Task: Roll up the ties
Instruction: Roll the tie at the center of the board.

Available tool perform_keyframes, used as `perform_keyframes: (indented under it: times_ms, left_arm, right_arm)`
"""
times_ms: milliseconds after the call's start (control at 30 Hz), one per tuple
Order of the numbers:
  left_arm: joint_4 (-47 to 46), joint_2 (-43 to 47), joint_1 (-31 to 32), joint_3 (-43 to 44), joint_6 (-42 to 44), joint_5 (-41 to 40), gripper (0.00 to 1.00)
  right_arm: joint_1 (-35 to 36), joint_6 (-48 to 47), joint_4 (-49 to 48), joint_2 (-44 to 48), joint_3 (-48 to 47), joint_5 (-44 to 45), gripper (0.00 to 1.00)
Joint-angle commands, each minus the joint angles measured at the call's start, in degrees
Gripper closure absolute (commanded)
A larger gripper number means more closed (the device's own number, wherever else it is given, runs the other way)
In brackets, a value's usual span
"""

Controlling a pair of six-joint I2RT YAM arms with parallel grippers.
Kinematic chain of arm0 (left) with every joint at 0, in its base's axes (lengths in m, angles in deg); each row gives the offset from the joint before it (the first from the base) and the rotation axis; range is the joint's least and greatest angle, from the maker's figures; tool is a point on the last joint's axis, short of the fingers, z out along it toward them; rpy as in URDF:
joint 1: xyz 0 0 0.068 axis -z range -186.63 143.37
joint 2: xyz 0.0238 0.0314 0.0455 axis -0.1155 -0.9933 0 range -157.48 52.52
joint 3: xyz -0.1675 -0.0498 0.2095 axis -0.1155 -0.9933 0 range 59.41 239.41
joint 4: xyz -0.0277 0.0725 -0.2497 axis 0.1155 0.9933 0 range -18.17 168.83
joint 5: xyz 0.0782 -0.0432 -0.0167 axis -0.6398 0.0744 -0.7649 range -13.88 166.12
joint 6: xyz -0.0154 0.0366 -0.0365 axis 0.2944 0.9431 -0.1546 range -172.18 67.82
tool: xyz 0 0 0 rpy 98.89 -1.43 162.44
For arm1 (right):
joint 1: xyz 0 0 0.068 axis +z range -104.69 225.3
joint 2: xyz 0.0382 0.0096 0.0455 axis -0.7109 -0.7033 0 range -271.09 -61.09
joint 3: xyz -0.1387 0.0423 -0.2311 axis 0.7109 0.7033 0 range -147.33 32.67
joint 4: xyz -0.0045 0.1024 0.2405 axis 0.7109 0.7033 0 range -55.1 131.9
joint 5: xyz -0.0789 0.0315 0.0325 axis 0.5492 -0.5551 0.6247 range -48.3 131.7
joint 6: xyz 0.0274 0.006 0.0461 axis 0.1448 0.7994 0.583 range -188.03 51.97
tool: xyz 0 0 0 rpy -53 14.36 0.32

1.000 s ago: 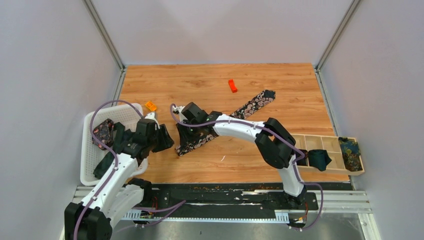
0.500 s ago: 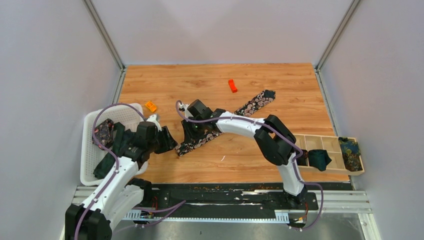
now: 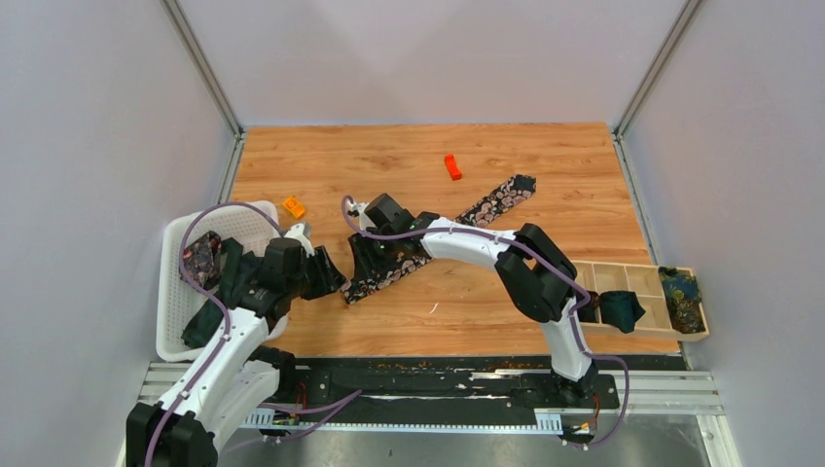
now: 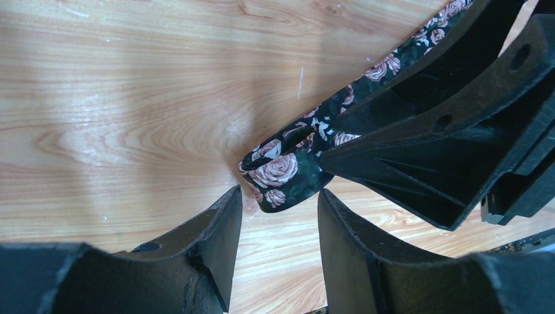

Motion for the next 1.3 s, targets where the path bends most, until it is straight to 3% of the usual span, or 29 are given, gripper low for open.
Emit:
perform_keyframes:
  times_ms: [0,500,1267]
  left_arm:
    - [-1.25,0.78,-0.04,-0.13,-0.16,-0.03,0.47]
    - [-0.98,0.66,-0.04,-0.31,-0.25,-0.24,0.47]
    - [-5.91,-1.58,-0.04,-4.66,-2.73,2.53,0.47]
  right_arm:
    - [-0.09,-1.25,-1.70,3.43,0.13,-0.91,0.60]
    - [0.28,-1.71,-1.47,0.09,0.19,-0.28,0.76]
    - [-0.92,-2.96,-3.27,-2.46,2.26,0.08,0.81]
